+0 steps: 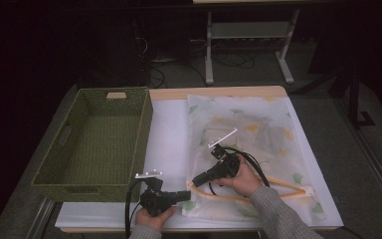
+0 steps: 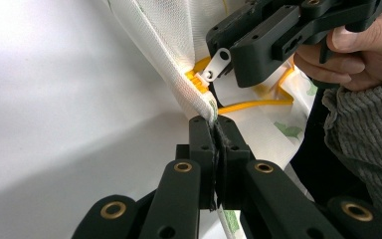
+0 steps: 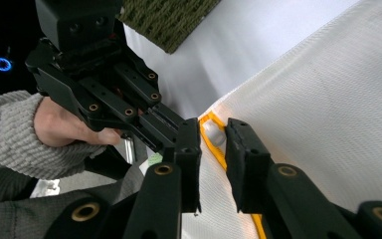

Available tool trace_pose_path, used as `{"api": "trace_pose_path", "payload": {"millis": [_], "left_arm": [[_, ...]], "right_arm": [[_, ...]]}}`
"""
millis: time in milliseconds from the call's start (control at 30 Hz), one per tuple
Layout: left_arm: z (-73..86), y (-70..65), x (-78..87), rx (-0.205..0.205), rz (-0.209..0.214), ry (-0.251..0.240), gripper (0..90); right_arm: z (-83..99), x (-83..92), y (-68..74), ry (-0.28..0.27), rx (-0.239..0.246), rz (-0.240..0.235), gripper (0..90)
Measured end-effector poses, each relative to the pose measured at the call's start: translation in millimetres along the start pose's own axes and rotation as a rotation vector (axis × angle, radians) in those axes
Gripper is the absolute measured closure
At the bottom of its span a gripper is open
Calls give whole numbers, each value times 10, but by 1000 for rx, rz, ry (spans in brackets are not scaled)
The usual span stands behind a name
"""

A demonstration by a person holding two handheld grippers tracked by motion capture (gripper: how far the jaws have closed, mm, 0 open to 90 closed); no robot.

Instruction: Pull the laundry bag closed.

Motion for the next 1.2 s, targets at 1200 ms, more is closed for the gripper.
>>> {"api": "trace_pose_path", "payload": {"millis": [1200], "left_arm": [[-162, -21, 0, -38, -56, 52, 859]], "right_arm": [[36, -45, 154, 49, 88, 151, 896]]}}
Point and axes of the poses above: each handheld gripper's, and its own axes: x roughly backward along the jaws, z roughly out of its underside, y roughly to its left, the point moved 2 cm from there along -x, roughly forward along the jaws, and after that the axes turned 7 degrees about -x, right-handed, at the moved point
